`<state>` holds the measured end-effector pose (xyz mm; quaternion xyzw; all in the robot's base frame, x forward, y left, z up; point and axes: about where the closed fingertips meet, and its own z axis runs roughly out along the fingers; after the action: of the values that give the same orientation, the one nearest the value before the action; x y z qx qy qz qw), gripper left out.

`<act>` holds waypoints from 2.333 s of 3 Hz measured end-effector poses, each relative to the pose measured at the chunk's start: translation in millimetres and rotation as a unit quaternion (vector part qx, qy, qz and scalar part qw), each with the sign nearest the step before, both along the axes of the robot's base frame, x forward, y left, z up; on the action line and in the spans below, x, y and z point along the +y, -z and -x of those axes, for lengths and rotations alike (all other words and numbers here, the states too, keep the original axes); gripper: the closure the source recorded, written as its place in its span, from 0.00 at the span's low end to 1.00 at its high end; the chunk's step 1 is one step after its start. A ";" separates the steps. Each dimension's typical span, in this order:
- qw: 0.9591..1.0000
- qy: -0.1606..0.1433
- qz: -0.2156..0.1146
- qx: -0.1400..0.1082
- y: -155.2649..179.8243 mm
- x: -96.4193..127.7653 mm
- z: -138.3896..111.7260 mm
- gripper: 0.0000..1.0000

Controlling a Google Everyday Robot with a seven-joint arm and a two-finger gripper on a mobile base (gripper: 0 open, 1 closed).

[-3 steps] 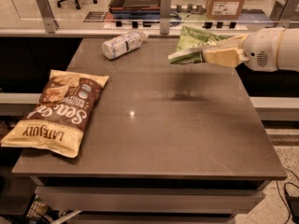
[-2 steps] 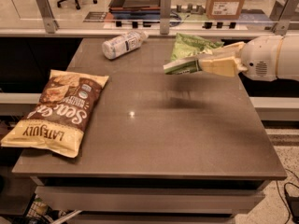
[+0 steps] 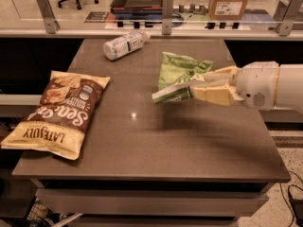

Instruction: Move green jalapeno chip bag near brown chip bag

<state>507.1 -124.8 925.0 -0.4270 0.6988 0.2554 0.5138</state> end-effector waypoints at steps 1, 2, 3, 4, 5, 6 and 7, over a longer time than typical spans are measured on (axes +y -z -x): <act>1.000 -0.029 -0.002 -0.005 7.5 21.7 24.8 1.00; 0.998 -0.063 0.010 -0.001 9.8 48.8 41.1 1.00; 0.996 -0.082 0.018 -0.001 9.2 73.8 53.4 1.00; 0.996 -0.090 0.023 -0.002 7.5 97.7 63.4 1.00; 0.994 -0.108 0.016 0.012 15.5 121.4 65.0 1.00; 0.994 -0.111 0.017 0.011 14.9 124.2 65.9 0.82; 0.993 -0.113 0.018 0.011 14.5 126.6 66.7 0.58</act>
Offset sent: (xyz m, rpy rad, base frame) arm -0.0596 0.0796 -0.0132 -0.0446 0.0132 0.2082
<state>440.4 1.8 910.5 -0.5096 0.6562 0.3037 0.4663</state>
